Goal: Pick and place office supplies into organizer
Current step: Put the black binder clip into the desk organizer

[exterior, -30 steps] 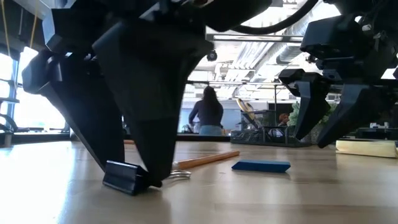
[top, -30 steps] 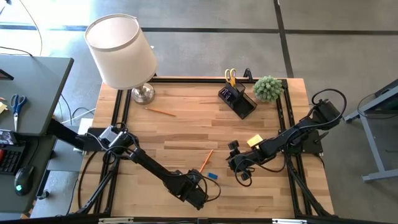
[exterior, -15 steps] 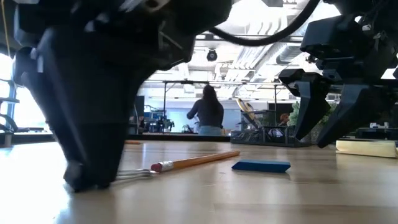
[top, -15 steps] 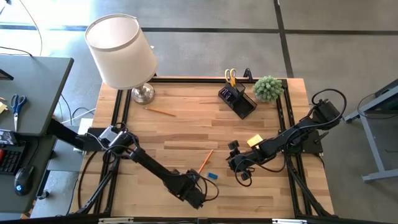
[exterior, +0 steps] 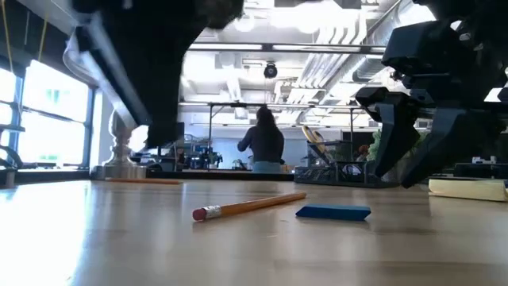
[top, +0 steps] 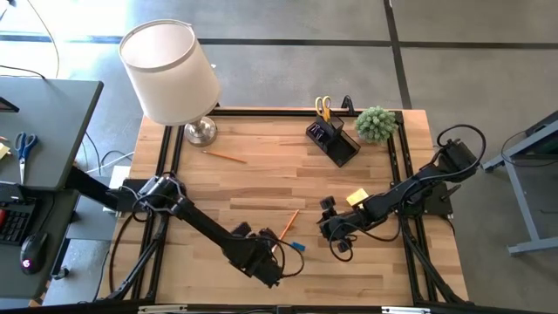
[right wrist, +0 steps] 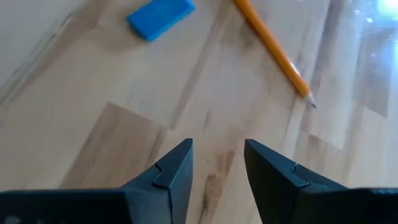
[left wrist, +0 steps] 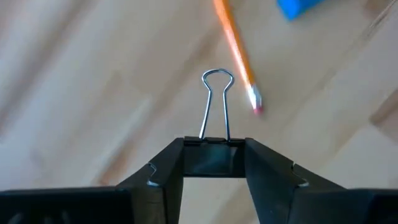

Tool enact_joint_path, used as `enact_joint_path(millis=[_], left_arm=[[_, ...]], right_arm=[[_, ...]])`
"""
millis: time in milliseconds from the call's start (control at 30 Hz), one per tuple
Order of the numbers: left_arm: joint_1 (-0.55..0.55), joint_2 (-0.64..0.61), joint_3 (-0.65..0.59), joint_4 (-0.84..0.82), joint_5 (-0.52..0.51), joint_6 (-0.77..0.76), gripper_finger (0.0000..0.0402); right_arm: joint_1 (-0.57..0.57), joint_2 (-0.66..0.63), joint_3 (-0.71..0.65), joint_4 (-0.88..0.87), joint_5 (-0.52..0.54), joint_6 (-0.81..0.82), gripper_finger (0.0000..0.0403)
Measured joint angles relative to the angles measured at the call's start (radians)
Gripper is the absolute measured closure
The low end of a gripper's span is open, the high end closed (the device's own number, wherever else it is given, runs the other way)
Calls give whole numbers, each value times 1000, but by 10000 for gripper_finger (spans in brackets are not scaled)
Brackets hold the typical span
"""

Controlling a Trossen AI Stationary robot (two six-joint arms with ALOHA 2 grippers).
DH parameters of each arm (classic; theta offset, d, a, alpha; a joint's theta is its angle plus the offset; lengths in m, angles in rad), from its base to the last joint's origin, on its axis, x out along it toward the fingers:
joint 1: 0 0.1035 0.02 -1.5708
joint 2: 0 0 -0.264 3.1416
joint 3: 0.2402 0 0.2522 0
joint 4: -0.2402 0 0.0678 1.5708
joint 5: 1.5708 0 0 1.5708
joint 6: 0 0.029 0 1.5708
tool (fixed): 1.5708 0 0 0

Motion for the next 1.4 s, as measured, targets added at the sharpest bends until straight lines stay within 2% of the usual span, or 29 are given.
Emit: enact_joint_path(millis=[100, 267, 400, 500, 600, 700, 767, 867, 967, 1200, 1400], left_arm=[[16, -9, 2, -1, -75, 86, 270], [64, -7, 2, 15, -94, 220, 270], [96, -7, 2, 62, -111, 304, 270], [102, -7, 2, 76, -141, 356, 270], [98, -7, 2, 124, -154, 421, 270], [99, -7, 2, 250, -156, 501, 270], [106, -19, 2, 324, -124, 550, 270], [119, -29, 6, 419, -47, 592, 270], [130, -29, 2, 442, 10, 603, 270], [153, -33, 3, 479, 66, 603, 270], [165, -33, 3, 510, 117, 614, 270]], right_arm=[[0, 0, 0, 0, 67, -16, 265], [0, 0, 0, 96, 152, -124, 265], [5, 0, 0, 255, 71, -283, 265], [-11, 0, 0, 340, 51, -314, 265], [-31, 0, 0, 365, 41, -330, 265], [-30, 0, 0, 367, -32, -377, 265], [-11, 0, 0, 372, -24, -396, 265], [39, 0, 0, 378, 62, -434, 265], [98, 0, 0, 402, 152, -478, 265], [214, 0, 0, 427, 402, -566, 266], [259, 0, 0, 426, 421, -586, 266]])
